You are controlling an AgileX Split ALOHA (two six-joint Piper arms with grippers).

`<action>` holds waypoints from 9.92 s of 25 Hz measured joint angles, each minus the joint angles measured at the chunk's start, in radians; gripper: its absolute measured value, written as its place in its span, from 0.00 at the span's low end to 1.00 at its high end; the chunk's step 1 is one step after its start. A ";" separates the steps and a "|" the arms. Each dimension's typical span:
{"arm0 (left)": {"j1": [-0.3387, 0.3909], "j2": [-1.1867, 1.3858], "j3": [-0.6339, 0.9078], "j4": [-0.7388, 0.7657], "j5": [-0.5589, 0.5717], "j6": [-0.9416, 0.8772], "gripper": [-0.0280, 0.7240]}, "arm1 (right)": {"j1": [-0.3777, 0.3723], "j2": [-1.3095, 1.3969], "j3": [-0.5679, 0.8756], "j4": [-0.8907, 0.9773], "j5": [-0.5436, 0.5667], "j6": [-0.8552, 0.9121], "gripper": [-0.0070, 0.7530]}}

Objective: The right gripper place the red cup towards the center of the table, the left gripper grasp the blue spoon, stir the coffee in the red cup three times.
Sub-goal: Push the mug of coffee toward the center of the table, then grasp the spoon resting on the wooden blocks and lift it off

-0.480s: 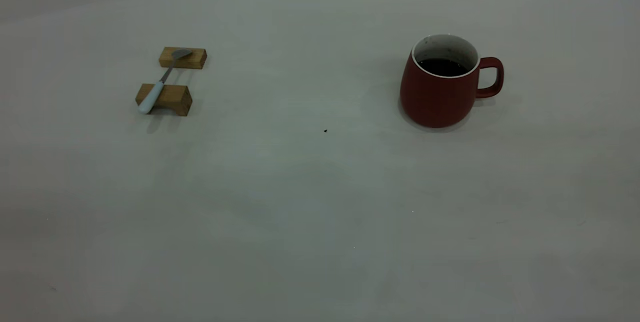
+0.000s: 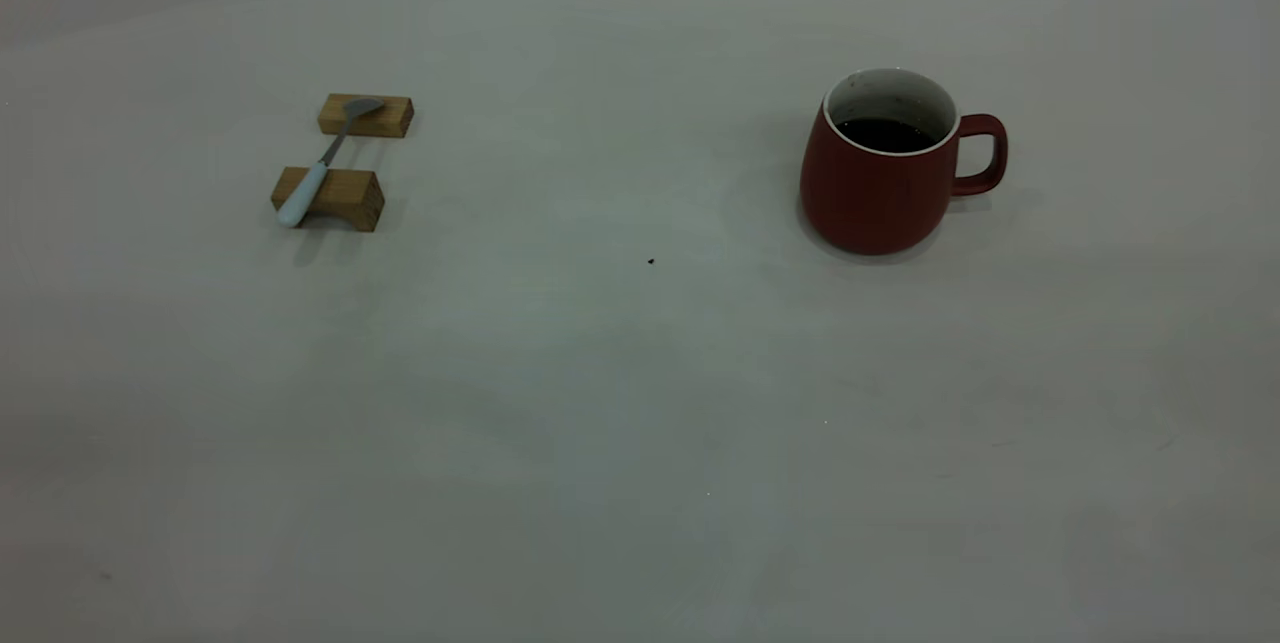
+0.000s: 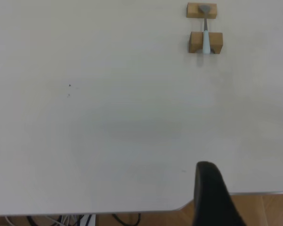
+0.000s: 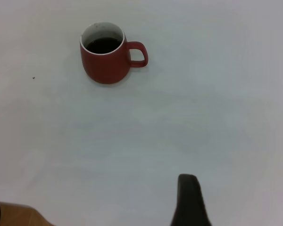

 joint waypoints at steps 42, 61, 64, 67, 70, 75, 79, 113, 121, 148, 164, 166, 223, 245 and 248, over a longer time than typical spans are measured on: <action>0.000 0.000 0.000 0.000 0.000 -0.001 0.65 | 0.000 0.805 -0.231 -0.029 -0.192 -0.243 0.79; 0.000 0.000 0.000 0.000 0.000 0.000 0.65 | 0.006 1.846 -0.616 0.167 -0.481 -0.918 0.79; 0.000 0.000 0.000 0.000 0.000 0.000 0.65 | 0.019 1.938 -0.675 0.168 -0.486 -0.973 0.79; 0.000 0.000 0.000 0.000 0.000 0.000 0.65 | 0.038 2.022 -0.730 0.167 -0.500 -1.017 0.79; 0.000 0.000 0.000 0.000 0.000 0.000 0.65 | 0.052 2.095 -0.780 0.160 -0.529 -1.061 0.79; 0.000 0.000 0.000 0.000 0.000 0.000 0.65 | 0.058 2.176 -0.853 0.152 -0.562 -1.124 0.79; 0.000 0.000 0.000 0.000 0.000 0.000 0.65 | 0.062 2.236 -0.917 0.151 -0.567 -1.145 0.79; 0.000 0.000 0.000 0.000 0.000 -0.001 0.65 | 0.197 2.352 -1.048 0.187 -0.548 -1.183 0.65; 0.000 0.000 0.000 0.000 0.000 -0.001 0.65 | 0.269 2.352 -1.048 0.214 -0.593 -1.183 0.65; 0.000 0.000 0.000 0.000 0.000 -0.001 0.65 | 0.382 2.252 -1.046 0.447 -0.623 -1.080 0.65; 0.000 0.000 0.000 0.000 0.000 -0.001 0.65 | 0.384 1.575 -1.047 0.212 -0.015 -0.277 0.65; 0.000 0.000 0.000 0.000 0.000 -0.001 0.65 | 0.384 1.547 -1.044 0.147 0.069 -0.142 0.65; 0.000 0.000 0.000 0.000 0.001 -0.001 0.65 | 0.008 0.000 0.000 -0.017 0.000 0.048 0.65; 0.000 0.770 -0.139 0.006 -0.404 -0.098 0.89 | 0.008 0.000 0.000 -0.017 0.000 0.048 0.65; 0.000 0.970 -0.190 -0.016 -0.497 -0.098 0.89 | 0.008 0.000 0.000 -0.017 0.000 0.048 0.65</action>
